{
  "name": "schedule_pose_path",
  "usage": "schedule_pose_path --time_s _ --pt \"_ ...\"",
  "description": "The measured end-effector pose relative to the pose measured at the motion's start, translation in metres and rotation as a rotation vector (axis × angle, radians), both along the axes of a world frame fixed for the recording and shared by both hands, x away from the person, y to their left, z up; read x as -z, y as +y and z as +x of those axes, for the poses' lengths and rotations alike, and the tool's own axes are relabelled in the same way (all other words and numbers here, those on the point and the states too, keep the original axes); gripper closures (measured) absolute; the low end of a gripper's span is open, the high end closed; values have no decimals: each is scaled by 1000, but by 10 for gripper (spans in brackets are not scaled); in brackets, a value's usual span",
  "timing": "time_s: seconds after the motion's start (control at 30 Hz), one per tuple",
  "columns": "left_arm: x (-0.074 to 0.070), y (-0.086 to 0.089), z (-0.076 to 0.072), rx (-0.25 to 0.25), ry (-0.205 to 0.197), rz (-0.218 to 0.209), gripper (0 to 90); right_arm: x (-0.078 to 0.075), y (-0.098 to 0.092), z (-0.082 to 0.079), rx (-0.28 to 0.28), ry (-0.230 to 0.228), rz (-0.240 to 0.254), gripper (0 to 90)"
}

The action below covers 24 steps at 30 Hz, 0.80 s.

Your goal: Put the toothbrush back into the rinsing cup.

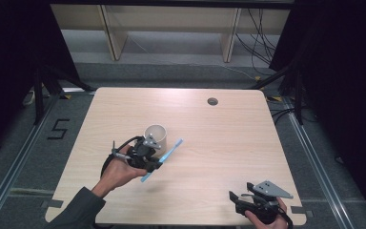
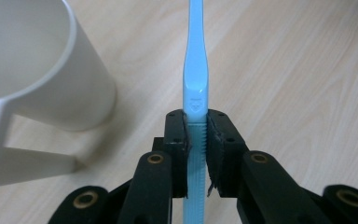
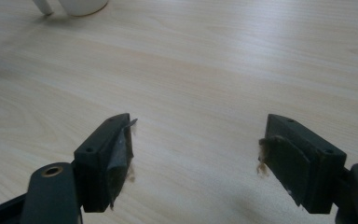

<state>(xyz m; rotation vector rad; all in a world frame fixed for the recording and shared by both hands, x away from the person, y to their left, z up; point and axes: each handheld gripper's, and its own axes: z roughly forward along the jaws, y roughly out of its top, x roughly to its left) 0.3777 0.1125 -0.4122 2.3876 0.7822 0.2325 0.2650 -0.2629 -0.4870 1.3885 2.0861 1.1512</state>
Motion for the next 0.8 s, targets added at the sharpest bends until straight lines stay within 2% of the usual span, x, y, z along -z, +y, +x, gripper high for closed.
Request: schedule_pose_path --time_s 0.07,0.17,0.23,0.27,0.3,0.33,0.4,0.6,0.63,0.7,0.73,0.8 --pt "-3 6 -3 -15 -27 -72 786 1 1 0 2 7 9 250" --pt "-8 15 -7 -38 -66 -147 786 0 1 0 5 -3 -1 251" --pt "-9 21 -9 -50 -112 -186 787 0 1 0 5 -4 0 251" --pt "-9 24 -10 -49 -116 -215 786 0 1 0 6 -5 -4 251" --pt "-9 27 -10 -58 -132 -244 786 0 3 -2 18 28 29 251" --pt "-9 30 -11 -68 -142 -262 786 0 0 0 2 1 2 251" --pt "-8 34 -14 -87 -161 -307 786 0 0 0 3 0 0 251" --pt "-11 48 -19 -125 -187 -376 787 1 2 0 -1 3 8 251" --pt "-12 50 -19 -128 -189 -388 787 0 1 0 8 2 -9 251" --pt "-14 54 -21 -145 -217 -418 787 0 1 0 8 -4 -3 251" --pt "-15 56 -22 -152 -231 -437 787 0 2 -1 16 10 10 251" --pt "-17 59 -24 -163 -251 -456 787 0 1 0 8 -5 0 250"
